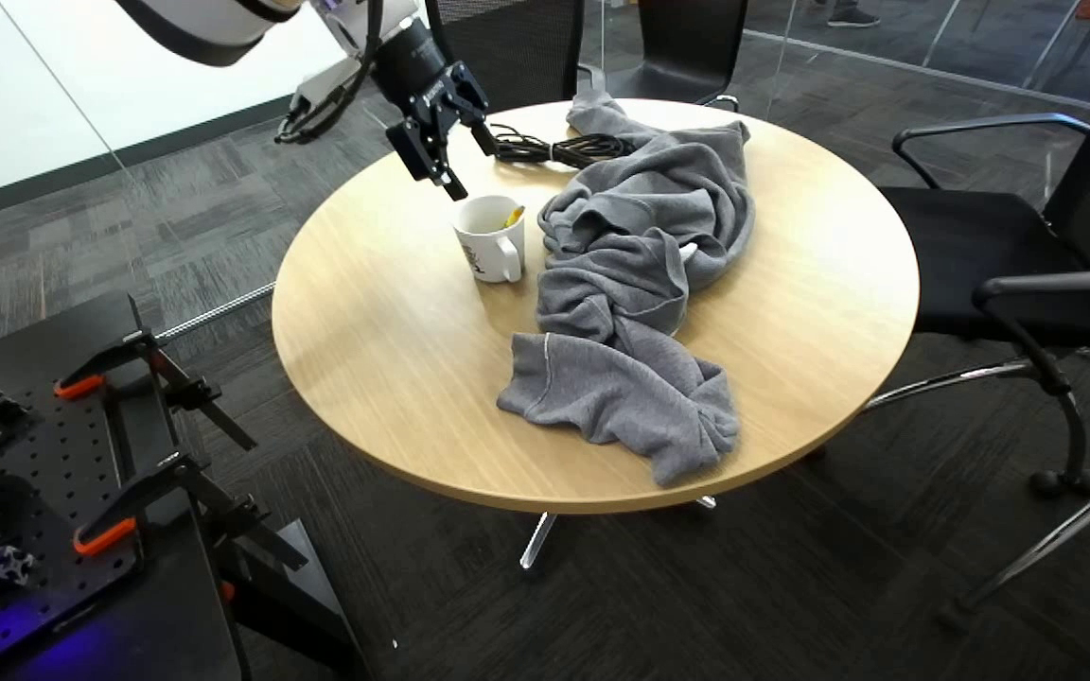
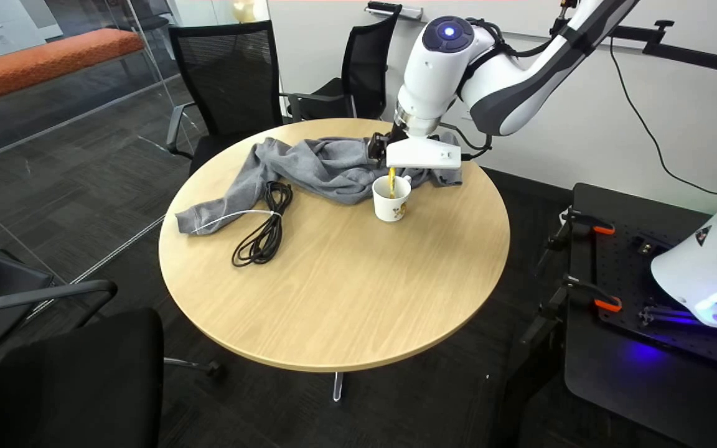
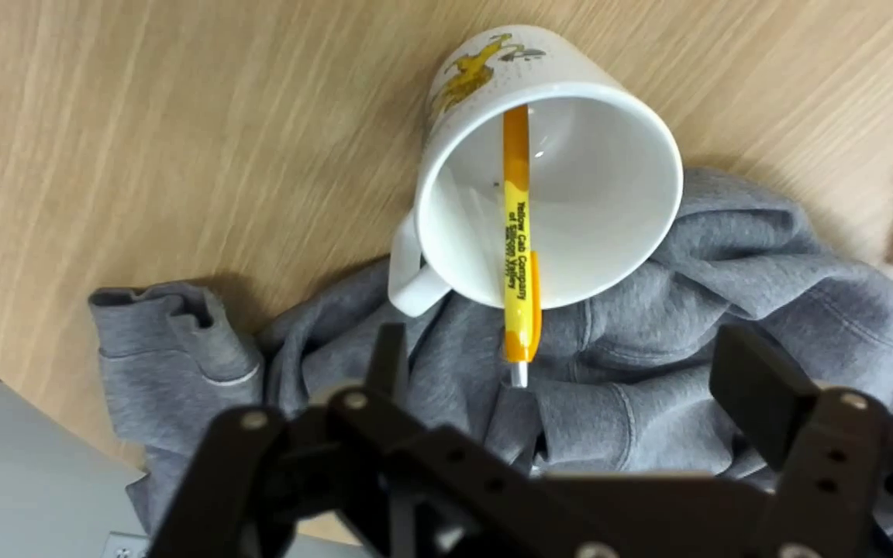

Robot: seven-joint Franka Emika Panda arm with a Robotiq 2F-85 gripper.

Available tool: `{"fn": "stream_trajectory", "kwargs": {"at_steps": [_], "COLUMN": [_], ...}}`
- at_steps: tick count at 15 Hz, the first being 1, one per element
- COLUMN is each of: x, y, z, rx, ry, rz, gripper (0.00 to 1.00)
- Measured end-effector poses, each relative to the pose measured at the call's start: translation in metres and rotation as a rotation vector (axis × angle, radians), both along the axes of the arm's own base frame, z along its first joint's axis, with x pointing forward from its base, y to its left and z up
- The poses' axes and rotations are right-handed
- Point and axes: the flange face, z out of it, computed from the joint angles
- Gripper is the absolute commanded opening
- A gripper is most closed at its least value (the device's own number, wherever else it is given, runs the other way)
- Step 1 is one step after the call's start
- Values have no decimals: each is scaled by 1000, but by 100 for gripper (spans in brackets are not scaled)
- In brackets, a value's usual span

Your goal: Move the pen out of the cup and put it on the table

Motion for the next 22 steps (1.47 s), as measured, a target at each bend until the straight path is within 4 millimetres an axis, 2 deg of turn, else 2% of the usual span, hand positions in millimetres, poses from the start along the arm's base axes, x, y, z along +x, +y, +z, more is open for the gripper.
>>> {"fn": "stream_trajectory", "kwargs": {"at_steps": [5, 9, 17, 18, 19, 22], "x": [12, 21, 26, 26, 27, 30], "y": [-3, -17, -35, -37, -39, -45], "z": [-3, -8, -27, -29, -31, -34], "rx": [3, -38, -53, -51, -48, -41], "ry": [-8, -6, 48, 56, 65, 86], "rz": [-3, -68, -114, -114, -114, -111], "gripper": [100, 100, 100, 91, 72, 49]}}
